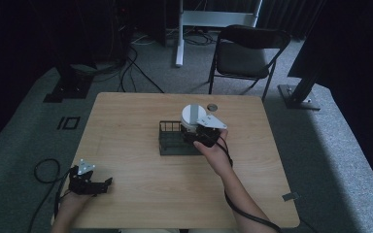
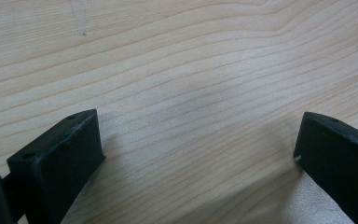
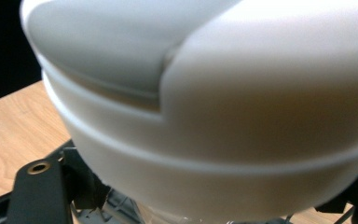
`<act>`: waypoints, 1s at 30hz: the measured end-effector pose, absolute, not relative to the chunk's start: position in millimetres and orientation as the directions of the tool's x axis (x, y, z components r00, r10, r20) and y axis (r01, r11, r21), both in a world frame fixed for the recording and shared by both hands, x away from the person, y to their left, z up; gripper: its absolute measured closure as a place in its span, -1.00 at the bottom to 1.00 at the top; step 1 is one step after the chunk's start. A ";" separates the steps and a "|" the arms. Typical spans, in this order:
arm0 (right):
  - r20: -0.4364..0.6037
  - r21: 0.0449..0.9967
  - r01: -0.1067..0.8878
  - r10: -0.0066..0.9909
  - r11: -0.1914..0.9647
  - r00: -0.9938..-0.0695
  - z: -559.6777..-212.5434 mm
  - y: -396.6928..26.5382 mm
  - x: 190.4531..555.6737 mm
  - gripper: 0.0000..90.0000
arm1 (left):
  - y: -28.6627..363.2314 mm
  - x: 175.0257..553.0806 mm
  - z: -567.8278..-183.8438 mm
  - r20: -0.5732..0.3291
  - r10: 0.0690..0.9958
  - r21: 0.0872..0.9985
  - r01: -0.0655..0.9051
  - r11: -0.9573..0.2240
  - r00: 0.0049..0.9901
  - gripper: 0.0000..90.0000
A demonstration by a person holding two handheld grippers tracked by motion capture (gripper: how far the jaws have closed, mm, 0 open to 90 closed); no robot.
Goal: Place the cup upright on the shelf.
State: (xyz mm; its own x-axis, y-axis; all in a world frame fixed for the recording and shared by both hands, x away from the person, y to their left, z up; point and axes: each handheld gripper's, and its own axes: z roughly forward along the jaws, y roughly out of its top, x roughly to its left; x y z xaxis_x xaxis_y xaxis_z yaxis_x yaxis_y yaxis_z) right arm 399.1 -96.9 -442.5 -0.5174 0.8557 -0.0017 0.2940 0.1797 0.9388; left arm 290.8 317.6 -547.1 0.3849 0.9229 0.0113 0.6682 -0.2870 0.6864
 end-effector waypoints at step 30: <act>0.009 0.888 0.418 0.902 0.191 -0.432 -469.5 -77.6 415.7 -0.59 | 317.6 290.8 -547.1 0.012 0.923 0.686 0.668 -0.287 0.385 -0.97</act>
State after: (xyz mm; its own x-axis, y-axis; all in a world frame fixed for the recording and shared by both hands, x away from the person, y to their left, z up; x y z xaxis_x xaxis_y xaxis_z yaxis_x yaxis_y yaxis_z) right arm 415.7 -77.6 -469.5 -0.4323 0.9017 0.0091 0.4180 0.1915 0.8880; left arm 290.8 317.6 -547.1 0.3851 0.9228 0.0115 0.6681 -0.2874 0.6864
